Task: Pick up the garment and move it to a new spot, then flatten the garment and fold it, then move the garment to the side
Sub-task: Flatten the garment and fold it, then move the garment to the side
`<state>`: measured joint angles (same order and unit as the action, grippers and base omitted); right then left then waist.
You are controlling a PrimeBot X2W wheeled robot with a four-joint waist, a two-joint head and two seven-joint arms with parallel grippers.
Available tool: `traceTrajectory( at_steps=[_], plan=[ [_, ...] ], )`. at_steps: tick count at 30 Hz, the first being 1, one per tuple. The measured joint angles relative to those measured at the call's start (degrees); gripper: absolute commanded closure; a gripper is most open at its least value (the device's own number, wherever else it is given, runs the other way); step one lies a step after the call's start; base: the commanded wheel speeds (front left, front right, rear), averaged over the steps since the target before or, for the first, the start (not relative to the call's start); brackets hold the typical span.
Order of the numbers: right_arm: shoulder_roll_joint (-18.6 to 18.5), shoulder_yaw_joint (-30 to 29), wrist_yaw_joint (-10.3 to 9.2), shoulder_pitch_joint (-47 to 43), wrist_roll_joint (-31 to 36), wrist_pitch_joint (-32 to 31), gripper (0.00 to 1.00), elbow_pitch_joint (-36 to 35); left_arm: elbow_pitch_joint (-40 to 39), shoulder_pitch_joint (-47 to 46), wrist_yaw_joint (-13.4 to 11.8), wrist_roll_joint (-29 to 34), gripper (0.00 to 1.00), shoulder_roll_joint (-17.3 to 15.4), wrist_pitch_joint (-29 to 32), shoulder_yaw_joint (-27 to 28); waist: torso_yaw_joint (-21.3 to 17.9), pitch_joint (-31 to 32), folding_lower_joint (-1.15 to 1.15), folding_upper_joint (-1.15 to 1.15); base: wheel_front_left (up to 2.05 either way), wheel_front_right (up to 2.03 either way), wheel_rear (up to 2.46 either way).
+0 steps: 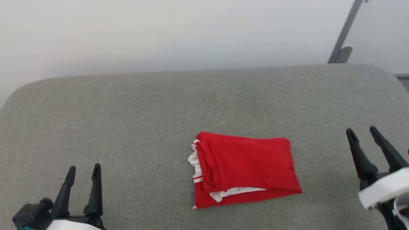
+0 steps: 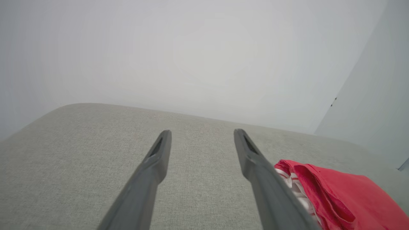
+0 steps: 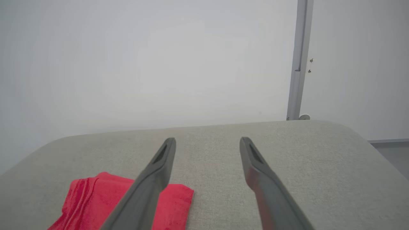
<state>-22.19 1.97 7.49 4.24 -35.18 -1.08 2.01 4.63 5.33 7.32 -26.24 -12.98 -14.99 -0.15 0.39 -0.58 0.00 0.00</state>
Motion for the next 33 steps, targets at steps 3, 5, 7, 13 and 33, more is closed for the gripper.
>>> traceTrajectory(
  at_steps=[3, 5, 7, 13, 33],
  plan=[
    [-0.6, 0.6, 0.0, -2.0, 1.0, 3.8, 0.0, 2.4, -0.2, 0.8, 0.0, 0.7, 0.0, 0.0, 0.0, 0.2, -1.0, 1.0, 0.0, 0.0, 0.0, 0.0, 0.0],
    [-0.8, 1.5, 0.0, -2.9, 1.2, 6.8, 0.0, 3.8, -0.2, 1.2, 0.0, 1.1, 0.0, 0.0, 0.0, 0.4, -1.4, 1.5, 0.0, 0.0, 0.0, 0.0, 0.0],
    [-1.1, 2.1, 0.0, -3.6, 1.5, 9.3, 0.0, 5.2, -0.2, 1.4, 0.0, 1.2, 0.0, 0.0, 0.0, 0.5, -1.7, 2.0, 0.0, 0.0, 0.0, 0.0, 0.0],
    [-0.9, 3.9, 0.0, -5.0, 1.3, 14.4, 0.0, 9.5, 0.4, 2.7, 0.0, 2.0, 0.0, 0.2, 0.0, -0.4, -1.9, 3.1, 0.0, 0.0, 0.0, 0.0, 0.0],
    [2.1, 4.5, 0.0, -6.0, 1.9, 16.0, 0.0, 10.3, 2.7, 3.2, 0.0, 4.4, 0.0, 3.2, 0.0, 1.5, 0.2, 3.7, 0.0, 0.0, 0.0, 0.0, 0.0]
  ],
)
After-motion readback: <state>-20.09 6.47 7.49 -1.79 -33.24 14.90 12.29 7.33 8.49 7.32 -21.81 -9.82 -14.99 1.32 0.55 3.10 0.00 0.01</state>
